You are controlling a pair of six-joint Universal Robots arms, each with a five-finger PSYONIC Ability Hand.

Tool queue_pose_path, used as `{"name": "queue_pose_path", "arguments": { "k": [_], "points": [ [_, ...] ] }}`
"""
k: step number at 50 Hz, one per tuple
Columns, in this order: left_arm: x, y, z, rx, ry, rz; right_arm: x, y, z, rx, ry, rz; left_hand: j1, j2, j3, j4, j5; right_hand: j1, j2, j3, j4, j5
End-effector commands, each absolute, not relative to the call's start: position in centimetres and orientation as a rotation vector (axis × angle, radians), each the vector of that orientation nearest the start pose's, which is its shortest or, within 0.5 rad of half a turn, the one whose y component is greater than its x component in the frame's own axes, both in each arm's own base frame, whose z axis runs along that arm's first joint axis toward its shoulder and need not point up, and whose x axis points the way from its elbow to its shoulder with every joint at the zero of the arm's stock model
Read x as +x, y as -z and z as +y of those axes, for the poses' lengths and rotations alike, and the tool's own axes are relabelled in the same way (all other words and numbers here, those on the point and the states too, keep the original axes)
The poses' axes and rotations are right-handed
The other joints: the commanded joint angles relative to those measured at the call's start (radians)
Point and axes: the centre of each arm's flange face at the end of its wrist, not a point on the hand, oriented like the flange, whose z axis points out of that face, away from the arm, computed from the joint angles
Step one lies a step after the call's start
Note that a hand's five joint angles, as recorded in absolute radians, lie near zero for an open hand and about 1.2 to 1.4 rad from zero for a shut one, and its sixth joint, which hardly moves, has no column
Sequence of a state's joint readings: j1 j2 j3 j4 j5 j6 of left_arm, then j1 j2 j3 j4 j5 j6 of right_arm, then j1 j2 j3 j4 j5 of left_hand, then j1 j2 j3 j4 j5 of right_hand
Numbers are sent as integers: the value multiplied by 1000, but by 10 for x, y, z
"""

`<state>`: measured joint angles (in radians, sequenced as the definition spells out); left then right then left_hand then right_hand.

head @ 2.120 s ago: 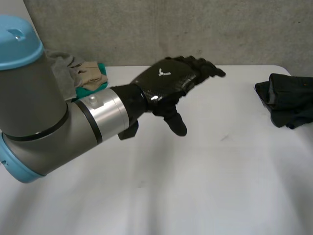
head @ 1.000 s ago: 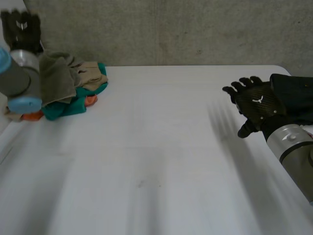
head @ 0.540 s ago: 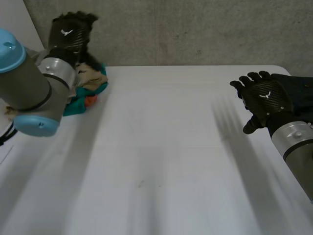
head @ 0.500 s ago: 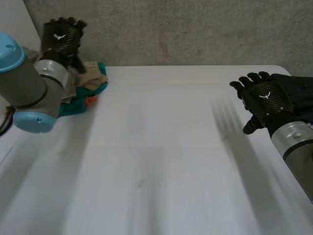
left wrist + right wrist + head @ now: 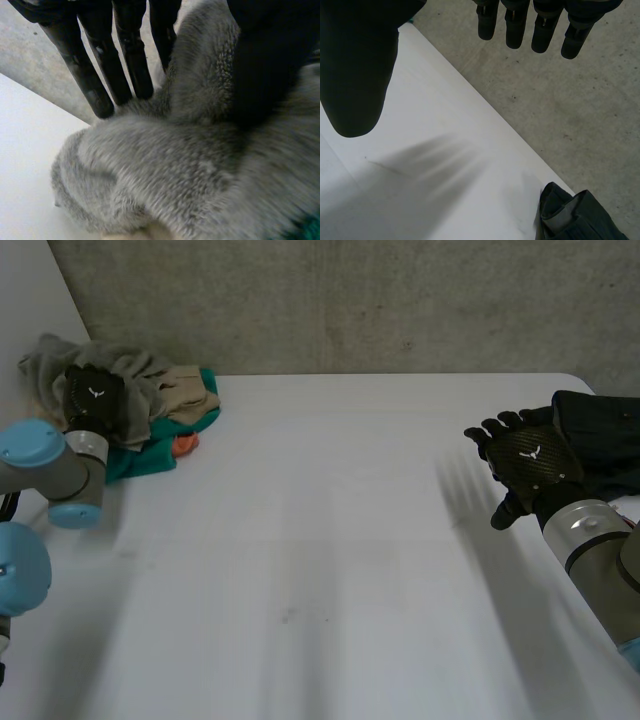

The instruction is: Fold the laundry.

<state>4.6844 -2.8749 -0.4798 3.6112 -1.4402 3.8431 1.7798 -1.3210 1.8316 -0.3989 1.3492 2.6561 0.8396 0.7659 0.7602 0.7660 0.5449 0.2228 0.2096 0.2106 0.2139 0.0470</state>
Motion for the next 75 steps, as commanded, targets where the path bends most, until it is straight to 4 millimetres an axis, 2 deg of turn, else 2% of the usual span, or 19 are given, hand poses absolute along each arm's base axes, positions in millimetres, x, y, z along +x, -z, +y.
{"name": "queue_pose_path", "arguments": {
  "k": [1,3,6,11,17,21,25,33,36,37,40,41,46,49,54,58,61,67,75],
  "points": [
    [-164,-130,-550,617,2108,1448,216,-188,-288,-1017,2107,2127,557,630,636,630,677,-48,-35,-36,-39,-47],
    [-178,-178,-539,511,2143,1402,216,-188,-288,-1017,2108,2126,557,630,636,630,677,-48,-35,-36,-39,-47],
    [-190,-222,-520,431,2199,1377,217,-188,-288,-1019,2109,2121,557,630,636,630,677,-48,-35,-36,-39,-47],
    [-218,-318,-460,305,2495,1354,217,-188,-287,-1019,2104,2123,557,630,636,630,677,-48,-35,-36,-39,-47],
    [-270,-358,-370,303,2776,1569,215,-188,-288,-1012,2106,2129,557,630,636,630,677,-48,-35,-36,-39,-47],
    [-302,-351,-309,416,2806,1868,214,-191,-288,-1000,2122,2131,557,630,636,630,677,-48,-35,-36,-39,-47],
    [-333,-316,-256,598,2694,2231,211,-196,-290,-979,2151,2144,557,630,636,630,677,-48,-35,-36,-39,-47],
    [-374,-201,-180,927,2107,2826,198,-198,-296,-936,2165,2195,557,630,636,630,677,-48,-35,-36,-39,-47],
    [-386,-177,-158,1027,1968,2963,198,-198,-296,-936,2167,2197,4,78,84,78,124,-48,-35,-36,-39,-47],
    [-388,-177,-157,1046,1965,2991,198,-198,-296,-938,2166,2195,-317,-244,-238,-244,-197,-48,-35,-36,-39,-47],
    [-387,-188,-162,1034,2012,2978,199,-197,-295,-939,2158,2201,-453,-379,-373,-379,-332,-48,-35,-36,-39,-47],
    [-384,-204,-170,990,2096,2944,199,-196,-294,-941,2147,2209,-499,-426,-420,-426,-379,-48,-35,-36,-39,-47],
    [-348,-253,-227,685,2349,2772,200,-192,-285,-958,2041,2272,-515,-441,-435,-441,-394,-48,-35,-36,-39,-47],
    [-320,-267,-262,561,2401,2647,203,-195,-274,-938,1951,2302,-512,-438,-432,-438,-391,-48,-35,-36,-39,-47],
    [-287,-273,-307,580,2375,2396,221,-201,-249,-831,1766,2295,-517,-444,-438,-444,-397,-48,-35,-36,-39,-47],
    [-271,-255,-338,757,2246,2244,235,-203,-225,-766,1598,2303,-526,-453,-447,-453,-406,-48,-35,-36,-39,-47],
    [-255,-220,-372,936,2090,2151,244,-198,-207,-792,1507,2307,-538,-464,-459,-464,-418,-48,-35,-36,-39,-47],
    [-254,-176,-399,1091,1959,2084,268,-177,-176,-928,1386,2263,-553,-479,-473,-479,-432,-48,-35,-36,-39,-47],
    [-256,-140,-433,1149,1947,1962,278,-156,-168,-998,1379,2225,-526,-453,-447,-453,-406,-48,-35,-36,-39,-47]
  ]
}}
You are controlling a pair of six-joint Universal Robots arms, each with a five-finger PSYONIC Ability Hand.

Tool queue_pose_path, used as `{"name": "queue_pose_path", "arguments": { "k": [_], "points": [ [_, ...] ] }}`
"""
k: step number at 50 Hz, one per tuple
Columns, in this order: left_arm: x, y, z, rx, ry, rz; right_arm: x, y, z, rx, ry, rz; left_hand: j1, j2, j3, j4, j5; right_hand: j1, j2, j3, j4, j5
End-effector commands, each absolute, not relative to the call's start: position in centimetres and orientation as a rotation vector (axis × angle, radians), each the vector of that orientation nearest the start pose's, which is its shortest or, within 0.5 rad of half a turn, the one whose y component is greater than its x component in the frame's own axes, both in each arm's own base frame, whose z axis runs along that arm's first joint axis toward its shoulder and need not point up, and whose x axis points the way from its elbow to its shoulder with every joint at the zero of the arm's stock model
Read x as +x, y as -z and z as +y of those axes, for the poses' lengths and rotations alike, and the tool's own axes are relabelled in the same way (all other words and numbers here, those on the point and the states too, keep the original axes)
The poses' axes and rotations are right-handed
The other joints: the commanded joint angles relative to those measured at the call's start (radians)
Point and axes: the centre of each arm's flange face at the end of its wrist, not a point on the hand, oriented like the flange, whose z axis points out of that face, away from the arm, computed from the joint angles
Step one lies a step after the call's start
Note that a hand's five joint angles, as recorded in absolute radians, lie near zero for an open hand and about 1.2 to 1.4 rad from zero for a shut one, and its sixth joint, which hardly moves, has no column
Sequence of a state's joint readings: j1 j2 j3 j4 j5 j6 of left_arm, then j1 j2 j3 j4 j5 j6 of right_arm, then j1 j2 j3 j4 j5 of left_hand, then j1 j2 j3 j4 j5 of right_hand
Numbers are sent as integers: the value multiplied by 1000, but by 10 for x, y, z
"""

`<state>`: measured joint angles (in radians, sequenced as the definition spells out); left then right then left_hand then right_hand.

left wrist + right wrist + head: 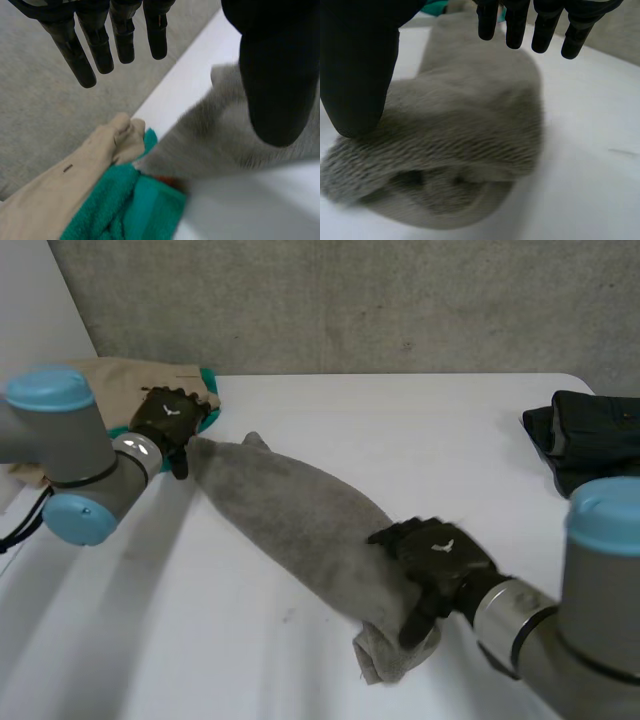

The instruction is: Fold the laundry.

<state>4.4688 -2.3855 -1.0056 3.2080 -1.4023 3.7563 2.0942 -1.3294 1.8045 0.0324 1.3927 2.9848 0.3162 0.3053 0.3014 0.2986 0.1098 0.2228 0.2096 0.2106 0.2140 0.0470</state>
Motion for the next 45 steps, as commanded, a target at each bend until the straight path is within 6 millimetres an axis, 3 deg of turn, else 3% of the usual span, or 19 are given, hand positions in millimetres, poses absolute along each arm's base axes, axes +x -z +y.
{"name": "queue_pose_path", "arguments": {
  "k": [1,6,11,14,15,16,17,22,25,26,29,30,31,33,34,36,38,40,45],
  "points": [
    [-257,-138,-434,1156,1954,1958,279,-155,-167,-1006,1385,2218,0,11,15,18,32,-48,-35,-36,-40,-47],
    [-260,-126,-446,1180,2001,1923,280,-146,-167,-1072,1423,2195,59,70,73,76,91,94,107,106,103,95],
    [-263,-104,-456,1194,2009,1918,278,-138,-176,-1140,1537,2224,193,204,208,211,225,460,473,472,469,461],
    [-264,-96,-460,1190,2010,1915,276,-140,-180,-1157,1599,2243,516,527,531,533,548,736,749,748,745,737],
    [-265,-95,-461,1187,2010,1913,275,-141,-182,-1173,1637,2250,662,673,677,680,694,961,974,973,970,962],
    [-265,-97,-464,1176,2024,1897,275,-142,-184,-1176,1658,2251,992,1003,1007,1010,1024,1056,1069,1068,1065,1057],
    [-266,-98,-466,1168,2036,1885,275,-143,-184,-1181,1674,2249,1079,1090,1094,1097,1111,1144,1157,1156,1153,1146],
    [-268,-113,-480,1077,2133,1747,276,-153,-190,-1206,1754,2217,1080,1091,1095,1098,1112,1173,1187,1186,1182,1175],
    [-268,-128,-487,955,2185,1655,276,-171,-198,-1227,1861,2171,1080,1091,1095,1098,1112,1173,1187,1186,1182,1175],
    [-268,-134,-488,919,2198,1633,278,-186,-202,-1246,1943,2121,1080,1091,1095,1098,1112,1173,1187,1186,1182,1175],
    [-268,-192,-490,736,2325,1508,280,-213,-215,-1258,2112,2021,1080,1091,1095,1098,1112,1173,1187,1186,1182,1175],
    [-269,-210,-488,690,2374,1481,278,-235,-233,-1234,2265,1959,1080,1091,1095,1098,1112,1173,1187,1186,1182,1175],
    [-269,-251,-482,587,2486,1419,276,-247,-244,-1213,2351,1926,1080,1091,1095,1098,1112,1173,1187,1186,1182,1175],
    [-267,-284,-475,493,2597,1372,271,-271,-265,-1178,2520,1852,1080,1091,1095,1098,1112,1173,1187,1186,1182,1175],
    [-267,-300,-470,454,2653,1346,270,-295,-279,-1130,2683,1747,1080,1091,1095,1098,1112,1173,1187,1186,1182,1175],
    [-266,-342,-456,355,2791,1279,270,-321,-291,-1070,2837,1624,1080,1091,1095,1098,1112,1173,1187,1186,1182,1175],
    [-263,-363,-448,311,2857,1253,274,-356,-298,-955,3017,1419,1080,1091,1095,1098,1112,1173,1187,1186,1182,1175],
    [-261,-384,-435,270,2923,1230,275,-370,-300,-897,3077,1333,1080,1091,1095,1098,1112,1173,1187,1186,1182,1175],
    [-259,-392,-416,274,2936,1274,276,-379,-302,-863,3126,1223,1080,1091,1095,1098,1112,1173,1187,1186,1182,1175]
  ]
}}
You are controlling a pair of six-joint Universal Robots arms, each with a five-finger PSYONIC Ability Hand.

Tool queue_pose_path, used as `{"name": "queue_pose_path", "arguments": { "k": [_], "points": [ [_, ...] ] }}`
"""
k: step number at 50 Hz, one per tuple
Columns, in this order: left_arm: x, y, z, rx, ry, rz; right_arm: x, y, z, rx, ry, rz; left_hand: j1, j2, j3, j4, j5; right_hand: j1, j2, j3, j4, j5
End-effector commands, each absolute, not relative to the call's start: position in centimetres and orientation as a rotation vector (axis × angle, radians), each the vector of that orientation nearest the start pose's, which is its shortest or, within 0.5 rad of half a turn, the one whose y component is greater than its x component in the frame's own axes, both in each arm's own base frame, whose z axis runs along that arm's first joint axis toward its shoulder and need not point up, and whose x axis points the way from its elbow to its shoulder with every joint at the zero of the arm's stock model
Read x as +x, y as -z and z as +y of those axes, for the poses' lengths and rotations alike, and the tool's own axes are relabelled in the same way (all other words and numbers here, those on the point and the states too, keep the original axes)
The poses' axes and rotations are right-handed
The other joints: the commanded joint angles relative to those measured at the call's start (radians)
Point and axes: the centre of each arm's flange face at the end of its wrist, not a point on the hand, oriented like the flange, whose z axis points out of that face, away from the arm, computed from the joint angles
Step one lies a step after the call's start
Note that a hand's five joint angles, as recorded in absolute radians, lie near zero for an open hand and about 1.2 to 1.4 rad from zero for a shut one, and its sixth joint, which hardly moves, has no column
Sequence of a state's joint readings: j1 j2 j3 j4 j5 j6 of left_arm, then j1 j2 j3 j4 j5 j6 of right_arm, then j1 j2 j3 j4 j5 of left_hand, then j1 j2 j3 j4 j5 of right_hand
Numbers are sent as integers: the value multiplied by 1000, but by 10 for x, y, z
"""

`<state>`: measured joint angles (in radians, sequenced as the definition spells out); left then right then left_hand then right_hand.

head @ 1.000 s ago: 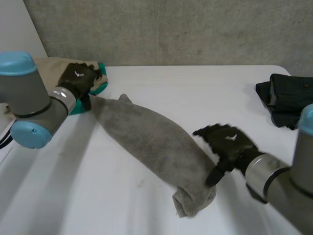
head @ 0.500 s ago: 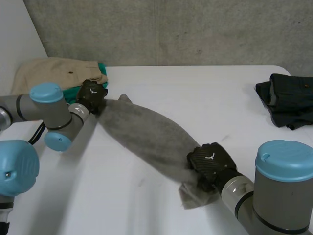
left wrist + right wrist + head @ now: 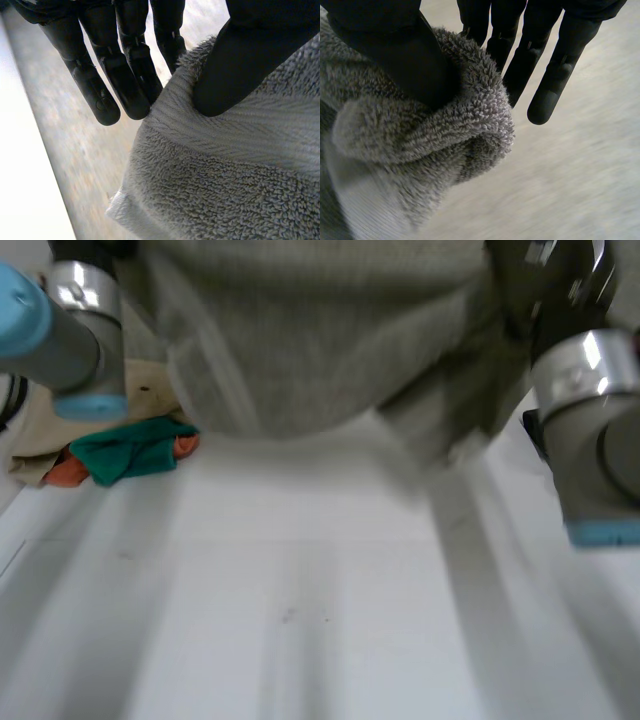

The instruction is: Fold the laundry.

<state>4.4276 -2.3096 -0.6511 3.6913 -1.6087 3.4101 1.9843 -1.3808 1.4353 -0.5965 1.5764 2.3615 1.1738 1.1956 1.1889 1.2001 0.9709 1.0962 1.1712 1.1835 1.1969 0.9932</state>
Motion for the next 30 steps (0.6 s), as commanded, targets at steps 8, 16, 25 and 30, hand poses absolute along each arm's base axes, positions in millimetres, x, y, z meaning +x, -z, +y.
{"name": "queue_pose_path", "arguments": {
  "k": [8,16,25,30],
  "points": [
    [-256,-332,-392,383,2761,1609,274,-294,-283,-1255,2721,1573,222,201,207,196,251,300,225,213,199,229],
    [-266,-279,-357,618,2632,1869,241,-202,-188,-1870,1595,2159,222,201,207,196,251,124,49,36,23,52],
    [-280,-313,-339,672,2751,1775,251,-256,-231,-1597,2016,2109,222,201,207,196,251,-922,-997,-1009,-1022,-993],
    [-293,-341,-315,706,2846,1689,260,-295,-258,-1246,2234,2005,222,201,207,196,251,-922,-997,-1009,-1022,-993]
  ]
}}
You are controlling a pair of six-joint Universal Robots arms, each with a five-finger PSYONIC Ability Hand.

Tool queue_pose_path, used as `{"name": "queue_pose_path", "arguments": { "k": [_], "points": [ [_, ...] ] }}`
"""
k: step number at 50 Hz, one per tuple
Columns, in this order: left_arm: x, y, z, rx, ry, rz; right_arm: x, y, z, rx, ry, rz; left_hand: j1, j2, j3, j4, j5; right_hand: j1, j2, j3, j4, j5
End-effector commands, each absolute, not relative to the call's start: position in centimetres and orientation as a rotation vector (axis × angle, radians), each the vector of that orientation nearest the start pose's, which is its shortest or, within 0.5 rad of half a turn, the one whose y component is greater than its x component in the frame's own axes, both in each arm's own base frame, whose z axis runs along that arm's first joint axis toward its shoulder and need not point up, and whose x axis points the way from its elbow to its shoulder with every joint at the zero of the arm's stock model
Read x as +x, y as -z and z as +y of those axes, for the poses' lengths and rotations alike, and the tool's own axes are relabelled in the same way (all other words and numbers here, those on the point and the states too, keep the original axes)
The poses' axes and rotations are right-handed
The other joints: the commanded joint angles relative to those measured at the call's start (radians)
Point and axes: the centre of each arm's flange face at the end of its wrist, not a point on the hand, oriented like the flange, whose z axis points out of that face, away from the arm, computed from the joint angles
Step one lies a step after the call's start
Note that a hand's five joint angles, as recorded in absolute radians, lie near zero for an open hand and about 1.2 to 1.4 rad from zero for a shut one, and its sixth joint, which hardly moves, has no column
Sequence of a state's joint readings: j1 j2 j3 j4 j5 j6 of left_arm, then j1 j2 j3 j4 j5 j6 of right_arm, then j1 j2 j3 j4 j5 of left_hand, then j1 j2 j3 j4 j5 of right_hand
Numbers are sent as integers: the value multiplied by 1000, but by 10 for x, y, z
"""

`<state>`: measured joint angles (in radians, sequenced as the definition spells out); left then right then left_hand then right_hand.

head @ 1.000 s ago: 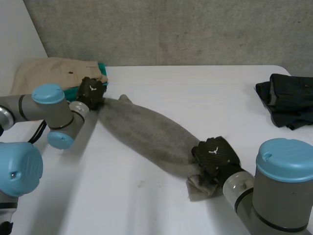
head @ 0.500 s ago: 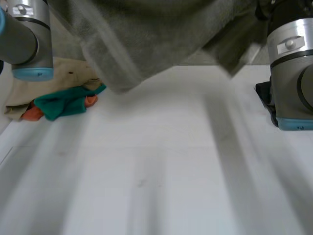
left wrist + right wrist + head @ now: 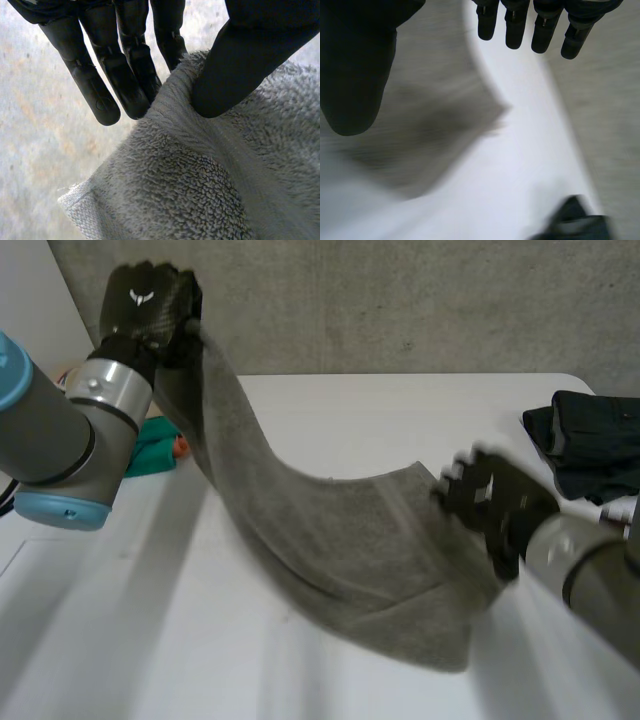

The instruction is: Fold the laundry.

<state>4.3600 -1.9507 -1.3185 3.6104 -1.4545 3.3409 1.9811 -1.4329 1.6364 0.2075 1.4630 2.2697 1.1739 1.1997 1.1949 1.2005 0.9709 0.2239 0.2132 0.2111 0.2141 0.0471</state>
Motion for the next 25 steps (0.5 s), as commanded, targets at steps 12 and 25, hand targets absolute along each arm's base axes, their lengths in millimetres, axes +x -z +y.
{"name": "queue_pose_path", "arguments": {
  "k": [12,25],
  "points": [
    [-301,-402,-237,871,3024,1532,311,-252,-329,-1204,2032,1905,222,197,201,196,251,-49,-39,-37,-40,-47],
    [-289,-433,-196,925,3126,1360,348,-140,-382,-1192,1663,1989,222,197,201,196,251,1172,1183,1185,1182,1175]
  ]
}}
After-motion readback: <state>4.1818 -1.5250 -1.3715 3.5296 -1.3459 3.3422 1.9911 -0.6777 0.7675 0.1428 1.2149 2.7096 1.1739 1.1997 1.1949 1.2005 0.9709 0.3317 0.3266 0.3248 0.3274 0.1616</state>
